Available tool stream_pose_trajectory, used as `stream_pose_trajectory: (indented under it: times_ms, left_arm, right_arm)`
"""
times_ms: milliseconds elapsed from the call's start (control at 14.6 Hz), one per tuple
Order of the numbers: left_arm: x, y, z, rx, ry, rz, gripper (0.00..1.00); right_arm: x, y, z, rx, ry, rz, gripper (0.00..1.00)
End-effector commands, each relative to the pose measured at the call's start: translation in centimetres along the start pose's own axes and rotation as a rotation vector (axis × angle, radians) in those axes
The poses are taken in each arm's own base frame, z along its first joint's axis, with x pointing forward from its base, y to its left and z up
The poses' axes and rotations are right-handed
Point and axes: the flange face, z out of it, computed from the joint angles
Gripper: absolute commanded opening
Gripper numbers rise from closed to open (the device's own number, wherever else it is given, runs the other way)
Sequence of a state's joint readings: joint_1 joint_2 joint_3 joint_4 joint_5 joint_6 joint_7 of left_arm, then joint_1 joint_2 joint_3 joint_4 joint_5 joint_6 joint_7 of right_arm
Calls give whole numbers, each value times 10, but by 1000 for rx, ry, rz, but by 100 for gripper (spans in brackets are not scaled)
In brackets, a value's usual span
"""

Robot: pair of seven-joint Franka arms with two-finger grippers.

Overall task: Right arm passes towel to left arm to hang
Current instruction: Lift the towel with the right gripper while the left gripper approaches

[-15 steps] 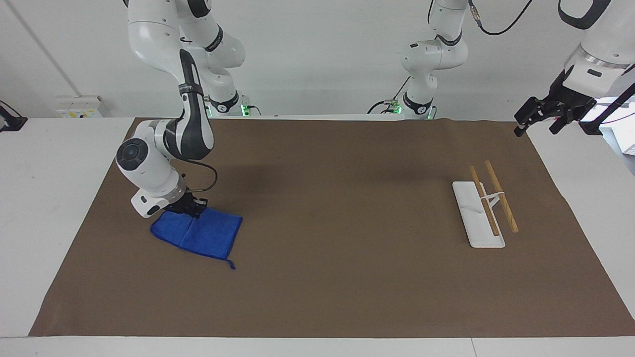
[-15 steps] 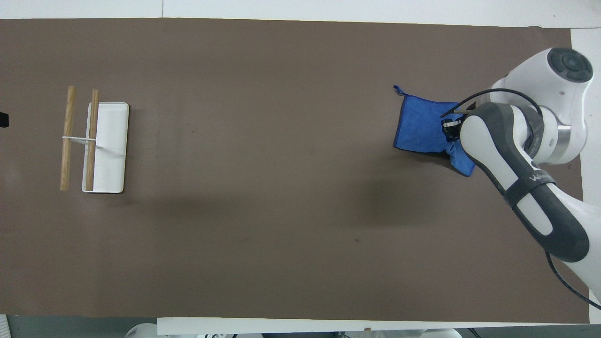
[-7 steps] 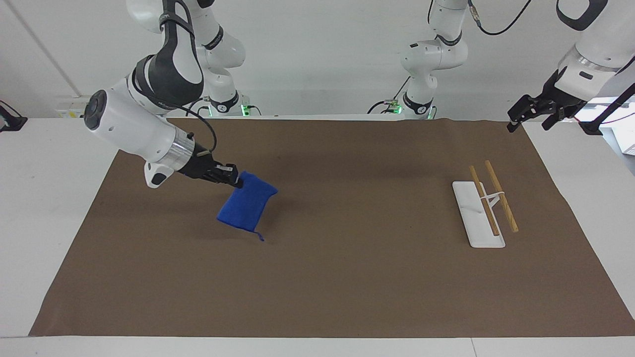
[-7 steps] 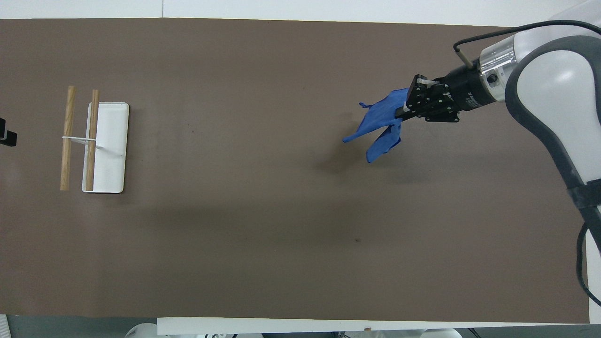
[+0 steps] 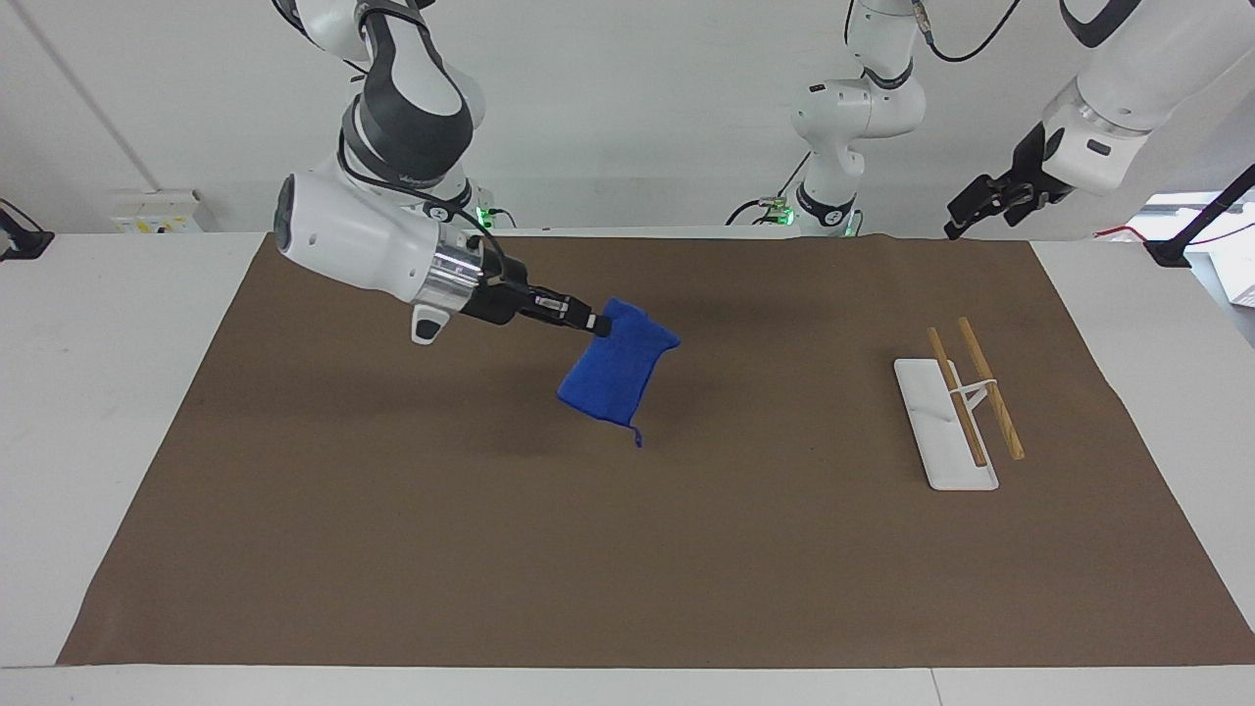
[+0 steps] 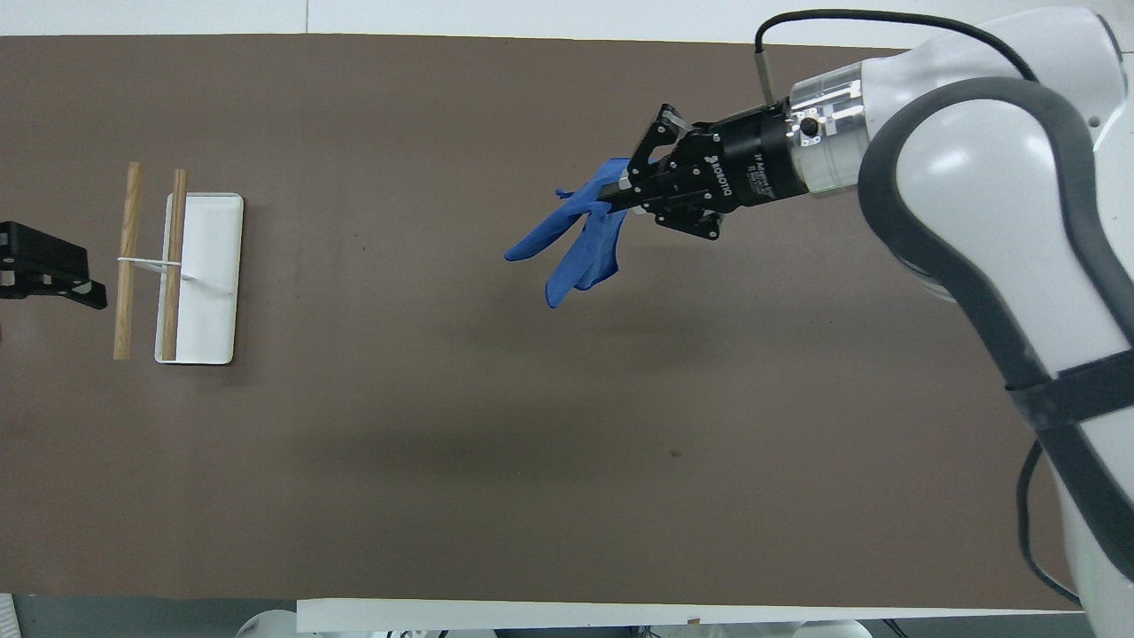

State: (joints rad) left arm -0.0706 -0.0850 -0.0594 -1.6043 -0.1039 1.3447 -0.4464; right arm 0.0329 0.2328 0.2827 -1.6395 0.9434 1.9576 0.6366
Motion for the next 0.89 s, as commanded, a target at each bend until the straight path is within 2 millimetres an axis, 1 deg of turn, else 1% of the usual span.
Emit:
stream_pose_trajectory:
  times_ms: [0,137,206,274,411,480,549,617,686,823]
  left_arm:
    - [-19,34,2,-58,50,-292,100]
    - [-24,67,4,-137,106,-591,100]
    - [-21,75,5,-188,131,-703,100]
    - [-21,83,5,-219,147,-733,100]
    - [-24,93,8,-228,147,-746,100]
    - [-28,103,13,-227,142,-760,100]
    - [-33,113,22,-220,135,-759,100]
    - [-33,115,27,-228,139,-766,100]
    - [-35,123,33,-240,143,-770,100]
    - [-32,129,42,-272,156,-788,100]
  right_arm:
    - [-22,-15,32,62,-1,108,0]
    - [-36,-23,51,90,15,131,0]
    - [-41,-25,58,97,17,146,0]
    - [-45,-28,62,112,12,166,0]
    - [-54,-32,71,142,-17,206,0]
    - [-59,-34,75,157,-15,218,0]
    - [-66,-37,85,165,-9,221,0]
    - [-74,-39,93,173,1,224,0]
    - [-81,-41,101,187,14,224,0]
    - [-95,-43,115,187,14,218,0]
